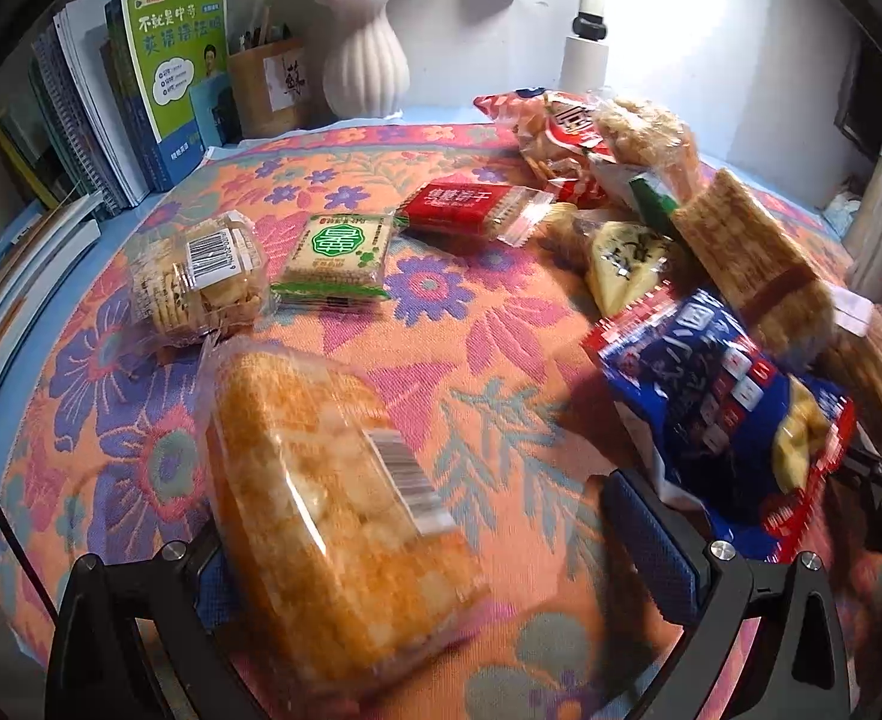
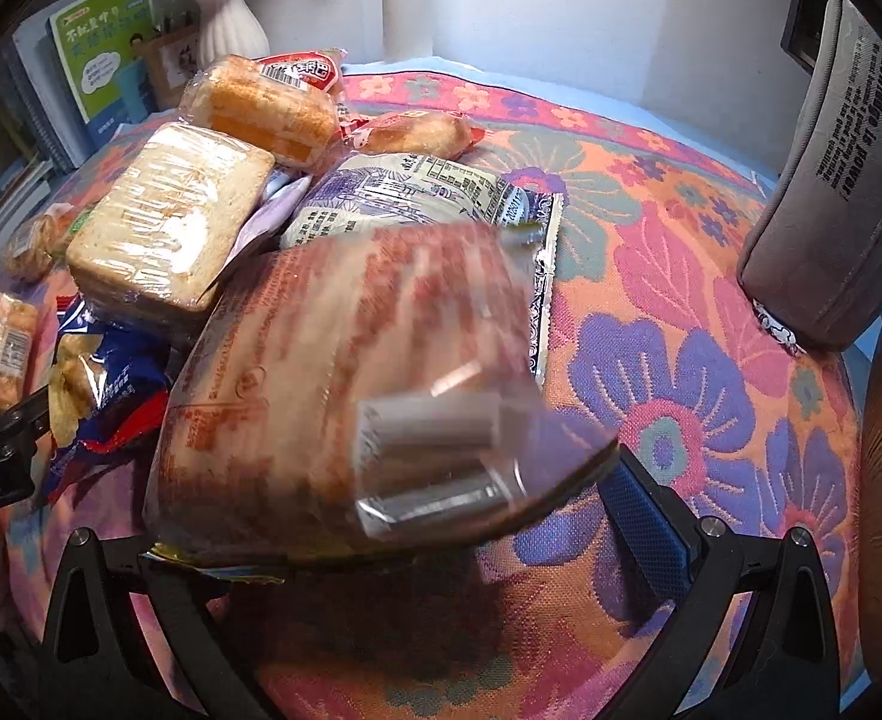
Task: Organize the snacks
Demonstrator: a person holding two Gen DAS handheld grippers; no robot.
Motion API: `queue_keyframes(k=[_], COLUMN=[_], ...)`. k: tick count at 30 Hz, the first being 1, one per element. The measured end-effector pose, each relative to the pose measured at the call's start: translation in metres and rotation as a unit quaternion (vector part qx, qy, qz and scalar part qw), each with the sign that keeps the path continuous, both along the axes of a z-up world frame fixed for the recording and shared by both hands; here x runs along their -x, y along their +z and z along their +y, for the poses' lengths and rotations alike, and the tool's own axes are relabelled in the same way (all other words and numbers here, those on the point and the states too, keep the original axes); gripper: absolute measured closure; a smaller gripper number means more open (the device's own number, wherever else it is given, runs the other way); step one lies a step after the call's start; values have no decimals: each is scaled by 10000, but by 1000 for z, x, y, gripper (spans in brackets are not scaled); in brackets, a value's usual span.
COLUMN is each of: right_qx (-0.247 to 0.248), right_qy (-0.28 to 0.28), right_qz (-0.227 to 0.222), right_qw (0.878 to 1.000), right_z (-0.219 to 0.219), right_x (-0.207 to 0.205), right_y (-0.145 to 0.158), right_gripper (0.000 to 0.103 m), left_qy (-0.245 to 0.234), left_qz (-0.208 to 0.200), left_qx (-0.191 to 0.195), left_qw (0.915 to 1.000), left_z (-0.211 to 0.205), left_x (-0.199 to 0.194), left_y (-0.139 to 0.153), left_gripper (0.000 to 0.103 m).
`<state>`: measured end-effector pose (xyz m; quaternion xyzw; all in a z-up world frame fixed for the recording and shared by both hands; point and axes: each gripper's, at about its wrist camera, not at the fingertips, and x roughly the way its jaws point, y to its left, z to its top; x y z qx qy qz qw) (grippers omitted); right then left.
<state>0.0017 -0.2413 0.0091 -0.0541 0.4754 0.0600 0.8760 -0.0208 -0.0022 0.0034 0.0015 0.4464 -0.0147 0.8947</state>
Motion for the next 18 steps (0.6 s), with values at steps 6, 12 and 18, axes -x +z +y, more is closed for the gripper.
queue_keyframes(k=[6,12,18], right_qx=[-632,-626,-771], right_qy=[167,476,389], right_qz=[-974,-2014,-1859], right_qw=[9931,9763,9788], right_z=[-9,-11,-31], right_x=[33,49,49], right_y=[34,70,52], right_gripper=[0,0,0], left_qy=[-377,-593,-587], left_qz=[-686,-1239,-1262], left_qx=[542,732,757], left_qw=[9955,9878,9874], left_z=[10,-5,-26], left_x=[29,15,-6], left_y=[29,54,37], left_gripper=[0,0,0])
